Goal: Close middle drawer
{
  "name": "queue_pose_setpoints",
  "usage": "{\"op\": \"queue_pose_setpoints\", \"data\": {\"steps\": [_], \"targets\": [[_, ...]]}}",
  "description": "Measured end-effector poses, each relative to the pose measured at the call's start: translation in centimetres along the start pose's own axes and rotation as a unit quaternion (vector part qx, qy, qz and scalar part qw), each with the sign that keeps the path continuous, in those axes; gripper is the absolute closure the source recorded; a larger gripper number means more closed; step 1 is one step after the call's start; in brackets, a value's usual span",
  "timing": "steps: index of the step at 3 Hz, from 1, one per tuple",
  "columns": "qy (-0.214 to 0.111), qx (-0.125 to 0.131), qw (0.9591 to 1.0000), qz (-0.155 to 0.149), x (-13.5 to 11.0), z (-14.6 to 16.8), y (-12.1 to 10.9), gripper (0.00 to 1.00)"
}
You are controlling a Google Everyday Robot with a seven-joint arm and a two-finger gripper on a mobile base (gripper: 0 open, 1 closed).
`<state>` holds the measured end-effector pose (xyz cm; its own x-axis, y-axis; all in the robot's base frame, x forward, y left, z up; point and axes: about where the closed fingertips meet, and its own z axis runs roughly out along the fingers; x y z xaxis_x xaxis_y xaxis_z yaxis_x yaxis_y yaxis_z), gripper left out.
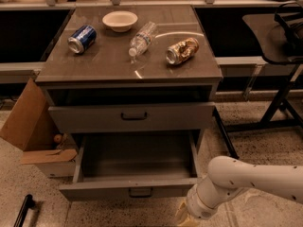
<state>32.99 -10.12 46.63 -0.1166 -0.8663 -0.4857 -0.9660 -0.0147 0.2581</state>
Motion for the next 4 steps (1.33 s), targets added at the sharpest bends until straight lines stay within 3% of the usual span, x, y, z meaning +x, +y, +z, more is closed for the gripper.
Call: {"op": "queue_pose_setpoints", "data": {"steps": [1,4], "targets": [[0.000,0.008,1.0000,0.000,0.7,0.3,-0.8,1.00],[0.019,0.076,0.9965,0.027,4.2,0.8,-8.1,1.00]]}}
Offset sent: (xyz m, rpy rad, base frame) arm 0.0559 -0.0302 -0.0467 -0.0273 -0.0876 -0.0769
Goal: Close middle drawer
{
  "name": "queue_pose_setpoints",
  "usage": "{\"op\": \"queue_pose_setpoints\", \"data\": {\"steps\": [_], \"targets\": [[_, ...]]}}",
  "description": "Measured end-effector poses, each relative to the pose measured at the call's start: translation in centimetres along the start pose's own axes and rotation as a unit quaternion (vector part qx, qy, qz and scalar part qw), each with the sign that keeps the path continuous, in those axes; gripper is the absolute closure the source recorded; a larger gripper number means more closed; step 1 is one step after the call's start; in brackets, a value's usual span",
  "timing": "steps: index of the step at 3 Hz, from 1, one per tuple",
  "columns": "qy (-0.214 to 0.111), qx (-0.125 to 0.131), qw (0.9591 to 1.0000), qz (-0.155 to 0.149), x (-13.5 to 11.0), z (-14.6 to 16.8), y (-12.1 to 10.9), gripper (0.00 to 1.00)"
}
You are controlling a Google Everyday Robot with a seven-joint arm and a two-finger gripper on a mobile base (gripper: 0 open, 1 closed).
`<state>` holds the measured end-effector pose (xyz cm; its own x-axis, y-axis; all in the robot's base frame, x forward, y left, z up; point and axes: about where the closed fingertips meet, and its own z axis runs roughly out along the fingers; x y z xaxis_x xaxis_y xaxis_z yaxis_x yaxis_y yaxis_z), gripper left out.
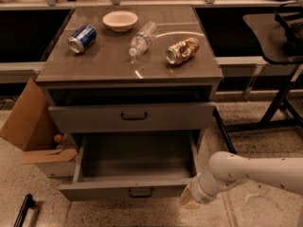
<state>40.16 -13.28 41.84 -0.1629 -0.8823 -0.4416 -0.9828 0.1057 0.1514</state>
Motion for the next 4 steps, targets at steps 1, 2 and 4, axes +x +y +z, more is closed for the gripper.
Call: {"op": "queue_pose_setpoints", "data": {"steps": [1,2,4], "targets": [[0.008,0.022,0.9997,0.009,0.3,0.3,-2.1,1.00],[0.008,0.045,0.9988,0.014,0.4,0.4,-3.7,1.00],[0.002,0.087,0.9960,0.019,0.4,0.4,-6.0,1.00]]}}
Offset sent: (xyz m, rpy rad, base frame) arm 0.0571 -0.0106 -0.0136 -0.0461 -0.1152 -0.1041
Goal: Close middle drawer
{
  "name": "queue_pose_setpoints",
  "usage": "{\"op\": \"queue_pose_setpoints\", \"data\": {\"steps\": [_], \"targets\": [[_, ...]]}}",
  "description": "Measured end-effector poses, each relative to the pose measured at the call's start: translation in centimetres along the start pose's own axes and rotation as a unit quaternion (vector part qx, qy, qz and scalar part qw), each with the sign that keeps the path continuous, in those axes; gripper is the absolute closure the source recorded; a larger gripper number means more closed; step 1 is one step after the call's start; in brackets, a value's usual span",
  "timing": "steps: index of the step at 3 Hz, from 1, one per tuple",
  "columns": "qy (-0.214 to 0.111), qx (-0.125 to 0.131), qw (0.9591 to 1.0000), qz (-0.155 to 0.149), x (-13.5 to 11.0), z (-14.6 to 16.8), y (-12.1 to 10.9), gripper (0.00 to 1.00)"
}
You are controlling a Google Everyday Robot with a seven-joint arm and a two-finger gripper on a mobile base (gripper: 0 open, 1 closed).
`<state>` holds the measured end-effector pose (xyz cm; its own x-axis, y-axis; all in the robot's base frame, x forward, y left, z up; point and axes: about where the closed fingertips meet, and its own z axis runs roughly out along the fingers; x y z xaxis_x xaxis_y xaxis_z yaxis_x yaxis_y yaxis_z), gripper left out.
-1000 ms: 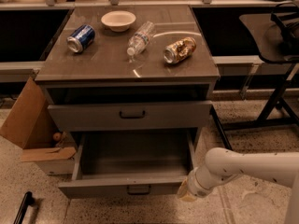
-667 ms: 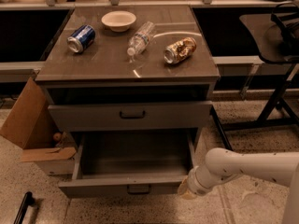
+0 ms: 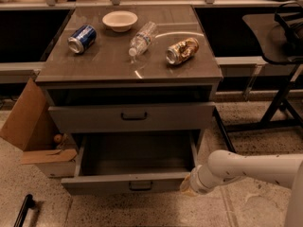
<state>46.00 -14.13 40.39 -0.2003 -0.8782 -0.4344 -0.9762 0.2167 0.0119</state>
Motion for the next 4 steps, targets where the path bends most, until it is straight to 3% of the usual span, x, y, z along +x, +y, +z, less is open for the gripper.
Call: {"op": "queue_pose_setpoints", "data": {"steps": [2,3,4], "targets": [[-0.009,0.030,0.9994,0.011,0.3,-0.1,-2.4,1.00],[-0.014,0.037,0.9990,0.022,0.7,0.3,-4.5,1.00],[-0.018,0.050,0.9979,0.037,1.0,1.0,-8.3,1.00]]}}
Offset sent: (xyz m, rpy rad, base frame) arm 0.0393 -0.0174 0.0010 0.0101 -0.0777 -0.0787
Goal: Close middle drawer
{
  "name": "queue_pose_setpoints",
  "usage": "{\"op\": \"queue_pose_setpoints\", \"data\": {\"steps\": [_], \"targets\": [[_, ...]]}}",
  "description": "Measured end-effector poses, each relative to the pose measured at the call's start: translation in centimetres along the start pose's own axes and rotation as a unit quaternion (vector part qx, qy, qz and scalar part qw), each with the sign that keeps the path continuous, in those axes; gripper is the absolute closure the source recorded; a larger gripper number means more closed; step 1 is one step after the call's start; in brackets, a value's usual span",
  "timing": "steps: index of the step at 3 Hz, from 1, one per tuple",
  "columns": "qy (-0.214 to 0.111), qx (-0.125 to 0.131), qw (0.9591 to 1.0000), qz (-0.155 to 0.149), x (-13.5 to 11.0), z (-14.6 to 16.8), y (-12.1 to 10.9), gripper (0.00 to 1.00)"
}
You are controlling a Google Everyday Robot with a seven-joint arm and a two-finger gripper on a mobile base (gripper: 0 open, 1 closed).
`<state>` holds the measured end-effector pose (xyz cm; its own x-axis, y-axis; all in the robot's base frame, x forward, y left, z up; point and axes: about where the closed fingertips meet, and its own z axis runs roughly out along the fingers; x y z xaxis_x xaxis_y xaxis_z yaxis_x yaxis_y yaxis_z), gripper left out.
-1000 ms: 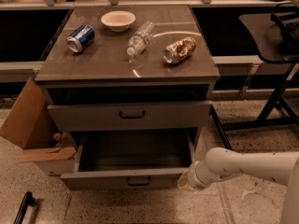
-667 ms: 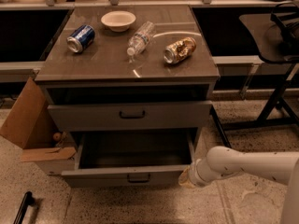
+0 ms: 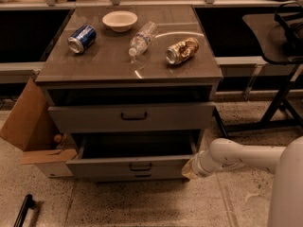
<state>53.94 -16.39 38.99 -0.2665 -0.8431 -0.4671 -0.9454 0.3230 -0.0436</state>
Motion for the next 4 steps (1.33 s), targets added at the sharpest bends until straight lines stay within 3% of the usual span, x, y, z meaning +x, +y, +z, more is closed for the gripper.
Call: {"op": "queue_pose_setpoints", "data": {"steps": [2,4], "targets": [[-0.003,0.006,1.0000,0.001,0.0,0.2,-0.4,1.00],[-0.012,0.037,0.9993,0.004,0.2,0.8,-3.6,1.00]]}}
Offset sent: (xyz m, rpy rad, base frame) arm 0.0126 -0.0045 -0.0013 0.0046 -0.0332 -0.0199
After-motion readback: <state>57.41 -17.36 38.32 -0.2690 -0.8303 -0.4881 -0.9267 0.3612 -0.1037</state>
